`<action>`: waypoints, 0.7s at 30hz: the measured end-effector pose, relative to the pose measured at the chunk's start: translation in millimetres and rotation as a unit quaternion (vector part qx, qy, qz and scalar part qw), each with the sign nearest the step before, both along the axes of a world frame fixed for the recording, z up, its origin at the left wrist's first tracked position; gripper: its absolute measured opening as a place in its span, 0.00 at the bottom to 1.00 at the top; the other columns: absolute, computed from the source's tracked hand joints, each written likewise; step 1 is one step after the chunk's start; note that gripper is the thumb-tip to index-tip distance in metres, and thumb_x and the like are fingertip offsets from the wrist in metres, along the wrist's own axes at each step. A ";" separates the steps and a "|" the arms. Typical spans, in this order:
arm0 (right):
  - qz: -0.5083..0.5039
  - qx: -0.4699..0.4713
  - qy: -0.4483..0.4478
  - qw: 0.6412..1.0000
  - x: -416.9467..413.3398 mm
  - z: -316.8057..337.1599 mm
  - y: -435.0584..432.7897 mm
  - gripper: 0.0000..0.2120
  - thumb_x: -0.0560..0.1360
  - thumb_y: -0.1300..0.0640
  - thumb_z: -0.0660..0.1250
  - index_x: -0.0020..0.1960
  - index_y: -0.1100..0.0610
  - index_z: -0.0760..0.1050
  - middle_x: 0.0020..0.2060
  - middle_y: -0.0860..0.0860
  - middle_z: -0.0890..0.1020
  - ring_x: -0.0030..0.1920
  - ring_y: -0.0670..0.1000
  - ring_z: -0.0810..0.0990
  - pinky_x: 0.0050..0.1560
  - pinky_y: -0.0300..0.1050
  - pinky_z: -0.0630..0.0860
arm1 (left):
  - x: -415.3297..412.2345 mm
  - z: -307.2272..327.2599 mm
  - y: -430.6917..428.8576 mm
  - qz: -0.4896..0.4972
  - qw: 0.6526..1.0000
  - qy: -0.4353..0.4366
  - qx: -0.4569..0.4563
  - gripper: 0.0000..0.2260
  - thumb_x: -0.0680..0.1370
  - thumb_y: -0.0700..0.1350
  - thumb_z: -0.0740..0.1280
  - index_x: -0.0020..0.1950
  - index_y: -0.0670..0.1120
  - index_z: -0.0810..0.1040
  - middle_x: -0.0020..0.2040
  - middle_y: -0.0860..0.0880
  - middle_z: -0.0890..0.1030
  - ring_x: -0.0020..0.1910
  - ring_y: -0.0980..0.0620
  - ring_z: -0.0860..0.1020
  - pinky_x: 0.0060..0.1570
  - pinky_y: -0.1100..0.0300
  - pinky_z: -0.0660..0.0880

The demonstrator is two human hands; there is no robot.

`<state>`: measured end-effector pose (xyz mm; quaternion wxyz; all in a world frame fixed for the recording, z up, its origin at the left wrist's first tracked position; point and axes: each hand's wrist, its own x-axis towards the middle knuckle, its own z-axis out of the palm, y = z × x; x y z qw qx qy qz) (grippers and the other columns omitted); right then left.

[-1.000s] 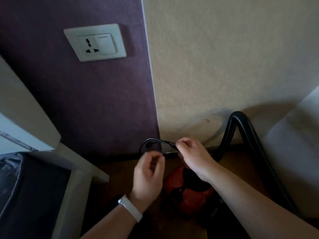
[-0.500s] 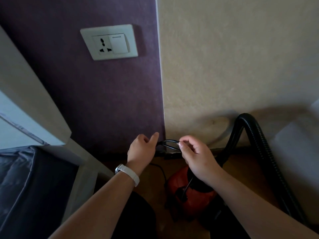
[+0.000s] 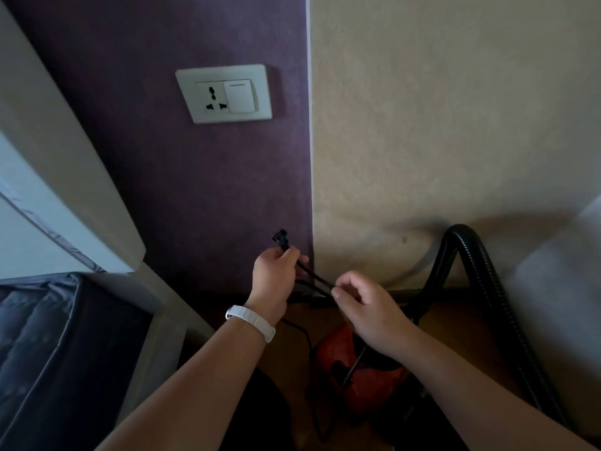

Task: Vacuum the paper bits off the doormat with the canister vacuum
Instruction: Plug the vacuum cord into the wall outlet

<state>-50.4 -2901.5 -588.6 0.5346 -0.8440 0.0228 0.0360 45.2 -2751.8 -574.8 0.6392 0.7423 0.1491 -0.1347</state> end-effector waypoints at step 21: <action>-0.026 0.072 -0.040 0.996 87.5 95.9 89.7 0.20 0.80 0.44 0.60 0.45 0.62 0.73 0.23 0.47 0.69 0.23 0.49 0.69 0.31 0.48 0.66 | 42.1 114.3 49.5 0.027 0.978 -0.152 -0.144 0.11 0.83 0.48 0.63 0.47 0.43 0.79 0.34 0.47 0.82 0.28 0.50 0.78 0.27 0.60 0.73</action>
